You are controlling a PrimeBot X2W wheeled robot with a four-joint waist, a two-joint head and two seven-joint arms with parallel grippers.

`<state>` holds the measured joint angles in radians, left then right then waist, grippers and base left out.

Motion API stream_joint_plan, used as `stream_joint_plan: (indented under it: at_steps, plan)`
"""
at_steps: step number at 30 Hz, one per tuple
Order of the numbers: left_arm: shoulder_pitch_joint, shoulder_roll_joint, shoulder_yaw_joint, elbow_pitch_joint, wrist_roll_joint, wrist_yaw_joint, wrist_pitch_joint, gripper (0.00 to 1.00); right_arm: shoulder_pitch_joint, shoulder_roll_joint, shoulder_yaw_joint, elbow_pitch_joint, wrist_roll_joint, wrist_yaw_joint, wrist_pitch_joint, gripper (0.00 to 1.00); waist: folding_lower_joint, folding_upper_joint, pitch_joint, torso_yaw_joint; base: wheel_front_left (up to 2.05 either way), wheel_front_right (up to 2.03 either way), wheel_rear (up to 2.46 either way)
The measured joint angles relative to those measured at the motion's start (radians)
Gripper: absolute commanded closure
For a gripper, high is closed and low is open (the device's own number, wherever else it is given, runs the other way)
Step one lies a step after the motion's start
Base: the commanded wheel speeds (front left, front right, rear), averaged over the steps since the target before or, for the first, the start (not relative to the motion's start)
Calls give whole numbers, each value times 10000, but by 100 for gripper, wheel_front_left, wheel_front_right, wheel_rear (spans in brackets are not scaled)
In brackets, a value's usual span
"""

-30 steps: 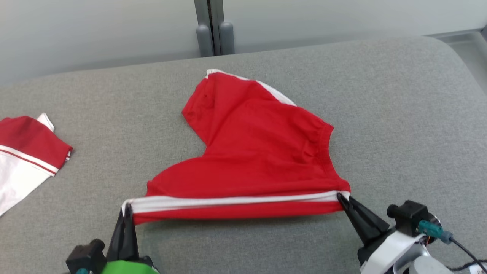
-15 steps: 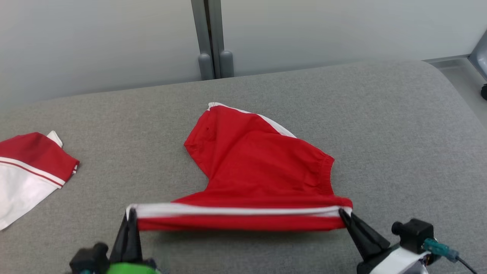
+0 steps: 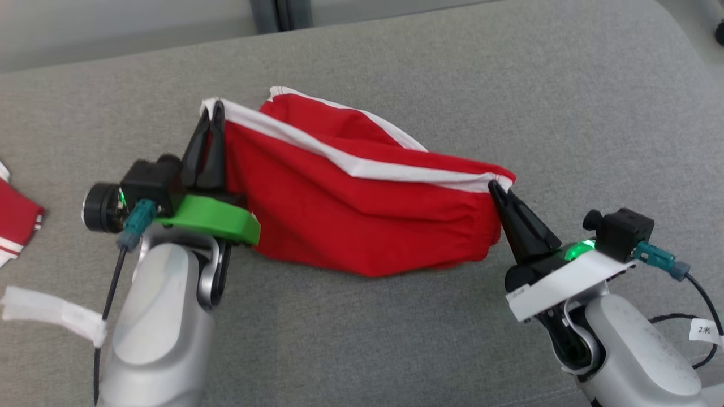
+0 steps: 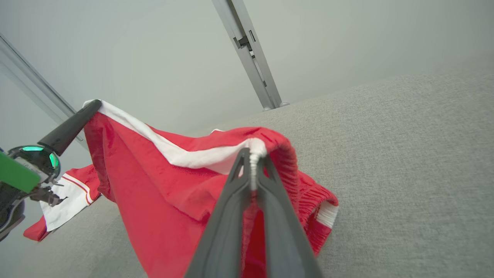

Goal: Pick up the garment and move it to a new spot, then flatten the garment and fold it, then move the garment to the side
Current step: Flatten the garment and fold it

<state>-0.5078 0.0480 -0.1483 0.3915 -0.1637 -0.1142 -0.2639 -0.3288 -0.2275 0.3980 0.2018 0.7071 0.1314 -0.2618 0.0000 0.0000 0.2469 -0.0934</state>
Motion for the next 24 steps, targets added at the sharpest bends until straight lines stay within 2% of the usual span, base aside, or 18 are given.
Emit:
stream_joint_plan:
  at_steps: [9,19,24]
  plan:
    - [-2450,226,151,1804,520,-59,0,100,-1030,384,-418,230,295,0,0,100,0,0,1612,-577,0,0,0]
    - [-3640,399,349,2805,844,0,0,100,-1444,815,-598,198,240,0,0,100,0,0,2805,-1236,0,0,0]
    - [-3689,378,401,3302,882,15,0,100,-1566,932,-637,284,40,0,0,100,1,0,3073,-1412,0,0,0]
